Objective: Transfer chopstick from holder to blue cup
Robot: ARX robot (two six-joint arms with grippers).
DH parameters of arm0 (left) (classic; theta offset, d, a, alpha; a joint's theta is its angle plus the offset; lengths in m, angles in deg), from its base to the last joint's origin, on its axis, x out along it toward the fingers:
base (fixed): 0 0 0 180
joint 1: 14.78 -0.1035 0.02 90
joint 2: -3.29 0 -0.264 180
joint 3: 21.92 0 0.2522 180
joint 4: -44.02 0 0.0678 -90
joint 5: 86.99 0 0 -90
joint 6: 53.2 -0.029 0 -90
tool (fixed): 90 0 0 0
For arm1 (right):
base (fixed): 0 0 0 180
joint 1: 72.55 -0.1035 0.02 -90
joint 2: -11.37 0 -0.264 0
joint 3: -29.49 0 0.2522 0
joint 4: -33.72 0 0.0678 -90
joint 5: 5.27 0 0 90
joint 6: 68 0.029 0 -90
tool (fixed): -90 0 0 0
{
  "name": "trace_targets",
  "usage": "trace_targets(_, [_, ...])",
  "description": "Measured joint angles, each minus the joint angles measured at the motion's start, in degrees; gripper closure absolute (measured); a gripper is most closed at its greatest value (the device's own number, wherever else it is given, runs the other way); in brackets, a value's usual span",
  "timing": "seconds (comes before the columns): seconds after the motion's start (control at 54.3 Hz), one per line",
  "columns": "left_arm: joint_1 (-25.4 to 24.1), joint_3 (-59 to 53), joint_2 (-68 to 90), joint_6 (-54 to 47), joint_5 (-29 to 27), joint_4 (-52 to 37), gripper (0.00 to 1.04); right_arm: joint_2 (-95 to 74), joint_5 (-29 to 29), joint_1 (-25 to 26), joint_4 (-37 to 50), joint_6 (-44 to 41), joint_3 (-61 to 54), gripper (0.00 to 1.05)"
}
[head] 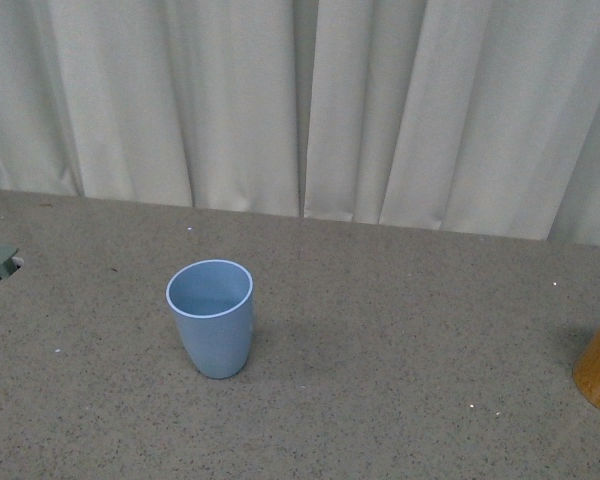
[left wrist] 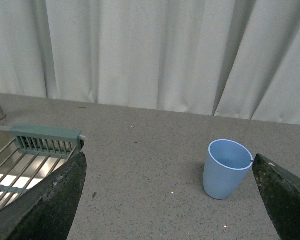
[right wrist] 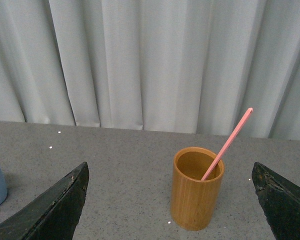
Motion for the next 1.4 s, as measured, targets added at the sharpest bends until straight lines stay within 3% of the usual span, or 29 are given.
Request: trace_targets(1.4, [0.0,0.0,0.0,0.0,0.0,0.0,0.07,0.0,0.0,0.0,0.0,0.0,0.0,0.1])
